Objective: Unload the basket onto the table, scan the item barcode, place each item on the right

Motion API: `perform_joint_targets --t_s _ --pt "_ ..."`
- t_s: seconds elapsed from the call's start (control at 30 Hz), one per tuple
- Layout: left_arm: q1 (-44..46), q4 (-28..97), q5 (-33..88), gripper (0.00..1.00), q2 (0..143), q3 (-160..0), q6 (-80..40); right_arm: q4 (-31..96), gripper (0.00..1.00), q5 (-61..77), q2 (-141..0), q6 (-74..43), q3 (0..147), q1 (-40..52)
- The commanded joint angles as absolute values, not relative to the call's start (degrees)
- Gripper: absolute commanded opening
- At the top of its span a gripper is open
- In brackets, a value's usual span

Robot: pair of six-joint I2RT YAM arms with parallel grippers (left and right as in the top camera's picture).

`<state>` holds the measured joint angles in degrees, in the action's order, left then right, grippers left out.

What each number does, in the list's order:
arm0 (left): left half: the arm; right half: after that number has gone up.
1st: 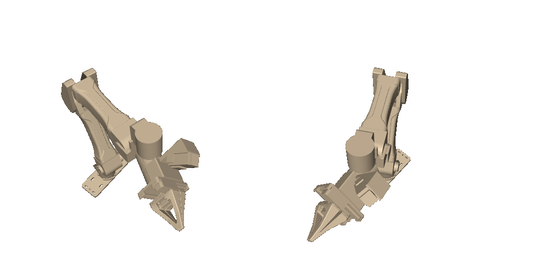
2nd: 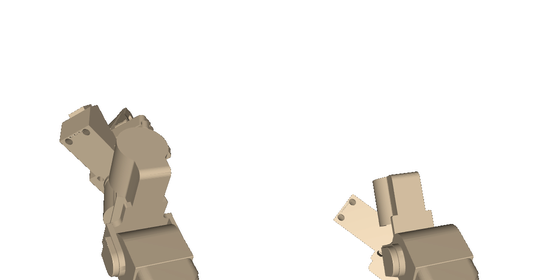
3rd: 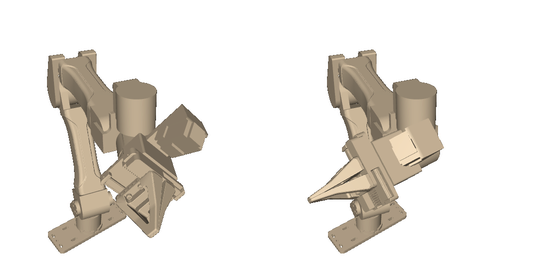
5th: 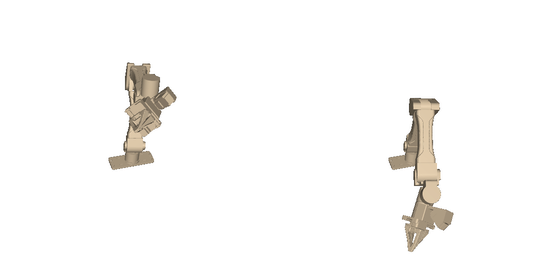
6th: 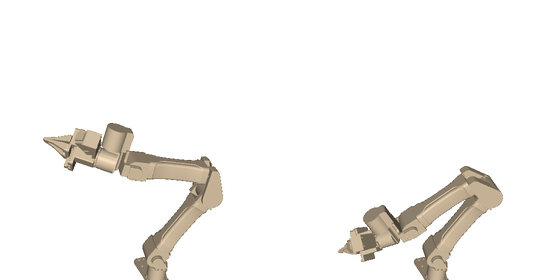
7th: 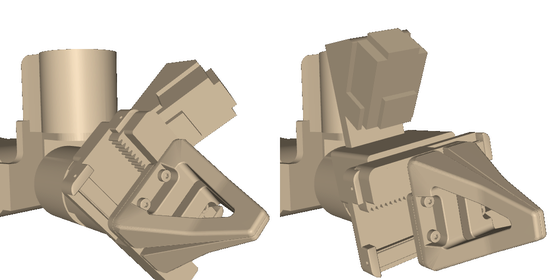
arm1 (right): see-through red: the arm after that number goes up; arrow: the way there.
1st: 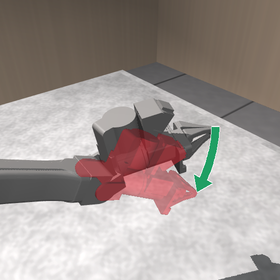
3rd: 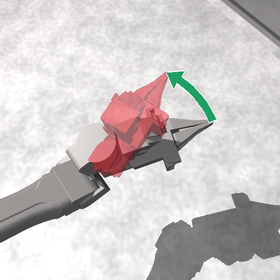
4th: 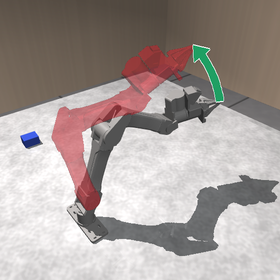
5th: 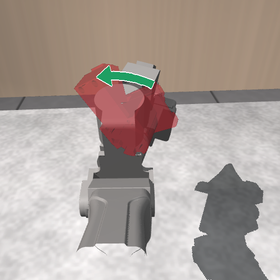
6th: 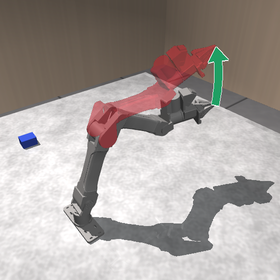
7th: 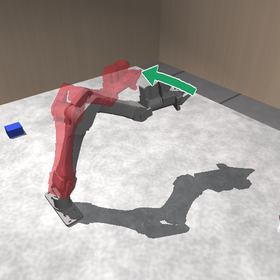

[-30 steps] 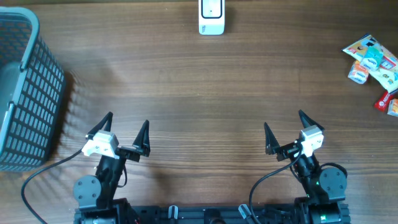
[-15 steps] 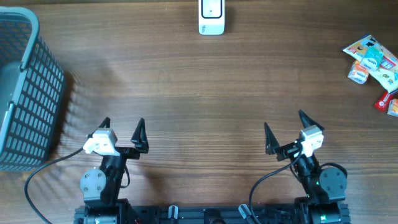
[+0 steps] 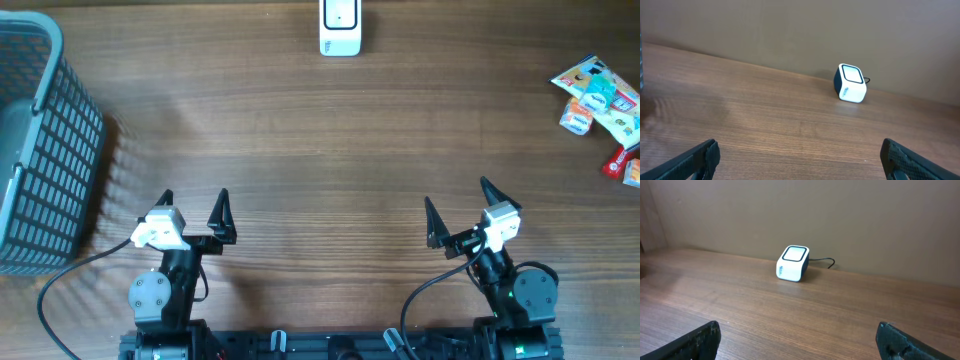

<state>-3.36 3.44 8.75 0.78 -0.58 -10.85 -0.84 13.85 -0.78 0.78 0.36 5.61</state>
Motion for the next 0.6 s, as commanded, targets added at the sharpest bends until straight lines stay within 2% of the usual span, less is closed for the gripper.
perform_joint_targets --t_s 0.0,0.57 --pt "-2.98 4.1 6.07 1.0 0.16 -0.32 -13.08 -0.99 1.0 13.47 -0.21 1.1 0.3 5.93" --pt "-2.98 4.4 3.92 1.0 0.16 -0.32 -14.13 -0.99 1.0 13.47 -0.21 1.1 0.3 5.93"
